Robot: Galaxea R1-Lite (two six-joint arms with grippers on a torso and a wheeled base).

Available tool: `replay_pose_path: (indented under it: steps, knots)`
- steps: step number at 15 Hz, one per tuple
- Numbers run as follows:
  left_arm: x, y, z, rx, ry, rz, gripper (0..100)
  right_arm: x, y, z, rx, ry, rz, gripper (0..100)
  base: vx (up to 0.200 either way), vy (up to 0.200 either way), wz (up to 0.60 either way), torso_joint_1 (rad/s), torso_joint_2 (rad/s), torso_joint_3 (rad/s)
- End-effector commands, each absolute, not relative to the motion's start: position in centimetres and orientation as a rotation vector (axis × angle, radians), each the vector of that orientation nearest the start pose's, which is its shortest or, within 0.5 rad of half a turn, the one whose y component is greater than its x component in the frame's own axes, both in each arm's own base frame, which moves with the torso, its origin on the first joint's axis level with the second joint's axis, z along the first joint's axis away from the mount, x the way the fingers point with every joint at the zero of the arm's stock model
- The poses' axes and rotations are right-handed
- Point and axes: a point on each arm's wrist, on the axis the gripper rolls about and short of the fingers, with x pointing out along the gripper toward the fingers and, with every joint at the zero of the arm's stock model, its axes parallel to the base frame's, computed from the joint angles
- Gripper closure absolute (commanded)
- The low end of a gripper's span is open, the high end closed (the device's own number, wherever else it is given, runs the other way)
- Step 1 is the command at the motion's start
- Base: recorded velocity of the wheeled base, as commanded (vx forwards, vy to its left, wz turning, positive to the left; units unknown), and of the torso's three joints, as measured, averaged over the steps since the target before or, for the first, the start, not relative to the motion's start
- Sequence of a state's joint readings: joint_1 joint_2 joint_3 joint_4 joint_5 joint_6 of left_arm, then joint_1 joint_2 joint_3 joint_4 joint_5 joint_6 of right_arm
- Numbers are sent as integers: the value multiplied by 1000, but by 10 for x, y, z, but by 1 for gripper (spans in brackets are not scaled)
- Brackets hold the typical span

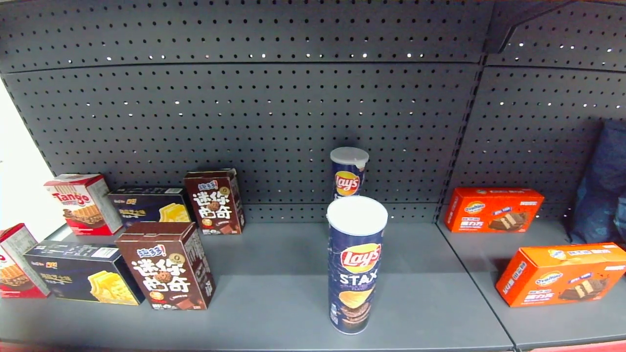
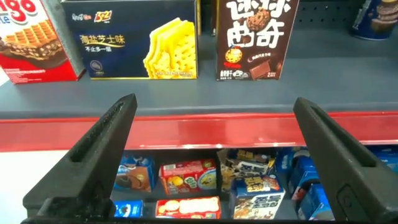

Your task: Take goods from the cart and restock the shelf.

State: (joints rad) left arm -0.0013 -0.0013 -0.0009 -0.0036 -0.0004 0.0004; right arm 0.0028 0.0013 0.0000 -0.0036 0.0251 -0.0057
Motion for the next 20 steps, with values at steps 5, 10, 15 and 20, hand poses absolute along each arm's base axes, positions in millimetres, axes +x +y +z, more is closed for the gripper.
replay_pose_path:
  steps: [5,10,15,20]
  knots:
    - [-23,0,76,2,-3,-2,0,-23,1,76,-6,-3,29,0,0,0,0,0,0,0]
    - [-23,0,76,6,-3,-5,0,-23,0,76,-6,-3,28,0,0,-80,0,1,-1,1]
    - [-23,0,76,2,-5,-2,0,-23,1,76,-6,-3,29,0,0,-40,0,0,0,0]
    - [-23,0,76,2,-3,-2,0,-23,1,76,-6,-3,29,0,0,0,0,0,0,0]
